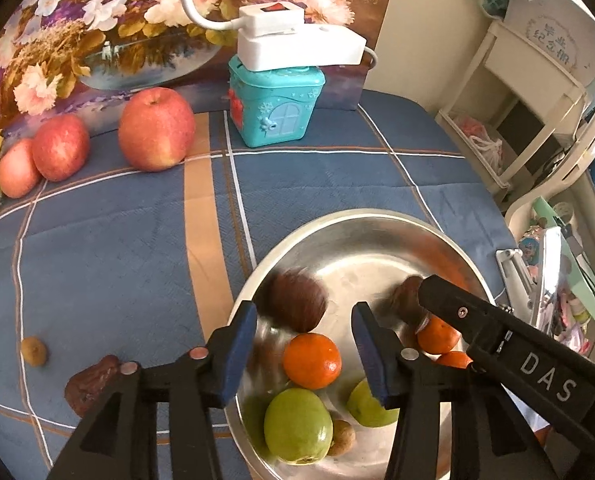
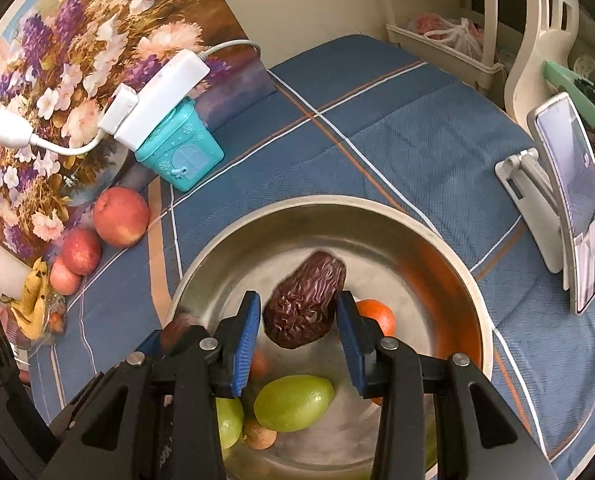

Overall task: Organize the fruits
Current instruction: 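Carry both fruits over the plate and open both tools to drop them, then move both tools back toward the last date and small tan fruit, then grasp the last dried date with the right tool while the left grasps the small tan fruit, then carry both fruits into the plate and open both tools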

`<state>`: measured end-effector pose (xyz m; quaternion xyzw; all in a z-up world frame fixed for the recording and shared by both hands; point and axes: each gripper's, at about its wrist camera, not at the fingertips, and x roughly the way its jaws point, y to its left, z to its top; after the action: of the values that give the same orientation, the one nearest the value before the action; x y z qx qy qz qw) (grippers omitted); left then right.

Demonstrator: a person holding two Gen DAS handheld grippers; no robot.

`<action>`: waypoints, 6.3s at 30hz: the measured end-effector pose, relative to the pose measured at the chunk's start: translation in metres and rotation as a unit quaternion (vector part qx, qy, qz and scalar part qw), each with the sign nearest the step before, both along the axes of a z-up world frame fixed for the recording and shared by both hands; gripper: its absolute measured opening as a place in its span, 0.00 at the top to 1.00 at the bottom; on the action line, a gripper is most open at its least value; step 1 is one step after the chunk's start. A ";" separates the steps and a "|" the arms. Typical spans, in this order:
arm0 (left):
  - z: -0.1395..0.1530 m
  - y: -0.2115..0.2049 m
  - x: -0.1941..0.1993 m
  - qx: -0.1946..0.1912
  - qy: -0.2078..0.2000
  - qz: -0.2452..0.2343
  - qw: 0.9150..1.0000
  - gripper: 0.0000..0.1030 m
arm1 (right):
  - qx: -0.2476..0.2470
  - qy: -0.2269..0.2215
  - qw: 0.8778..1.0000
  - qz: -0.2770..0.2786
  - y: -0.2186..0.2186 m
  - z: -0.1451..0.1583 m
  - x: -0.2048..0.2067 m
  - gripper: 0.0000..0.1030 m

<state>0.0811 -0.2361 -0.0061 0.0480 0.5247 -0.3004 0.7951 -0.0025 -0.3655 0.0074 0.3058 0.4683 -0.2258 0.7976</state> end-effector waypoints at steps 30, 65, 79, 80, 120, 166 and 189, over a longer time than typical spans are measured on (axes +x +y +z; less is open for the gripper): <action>0.007 0.119 0.038 0.040 0.024 0.214 0.976 0.00 | -0.046 0.001 0.999 0.027 0.011 0.013 -0.001 0.12; 0.002 0.276 0.065 0.041 0.043 0.321 0.945 0.00 | -0.032 -0.002 0.972 0.234 0.161 0.014 0.065 0.12; -0.051 0.250 0.073 0.039 0.118 0.281 0.952 0.00 | 0.002 0.040 0.961 0.273 0.197 -0.027 0.082 0.12; -0.053 0.248 0.073 0.037 0.120 0.280 0.952 0.00 | 0.002 0.042 0.961 0.273 0.197 -0.029 0.083 0.12; -0.031 0.213 0.083 -0.010 0.096 0.215 0.972 0.78 | -0.029 0.035 0.952 0.301 0.214 -0.040 0.083 0.46; 0.030 0.070 -0.027 -0.038 0.016 0.048 0.998 0.78 | -0.069 0.072 0.991 0.085 0.063 0.009 -0.035 0.46; 0.002 0.054 -0.023 -0.019 0.042 0.041 0.998 0.72 | -0.035 0.109 0.987 0.110 0.064 -0.013 -0.031 0.46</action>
<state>0.0582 -0.1817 -0.0041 -0.0014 0.5535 -0.2794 0.7846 -0.0335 -0.3013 -0.0059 0.1981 0.5751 -0.1853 0.7718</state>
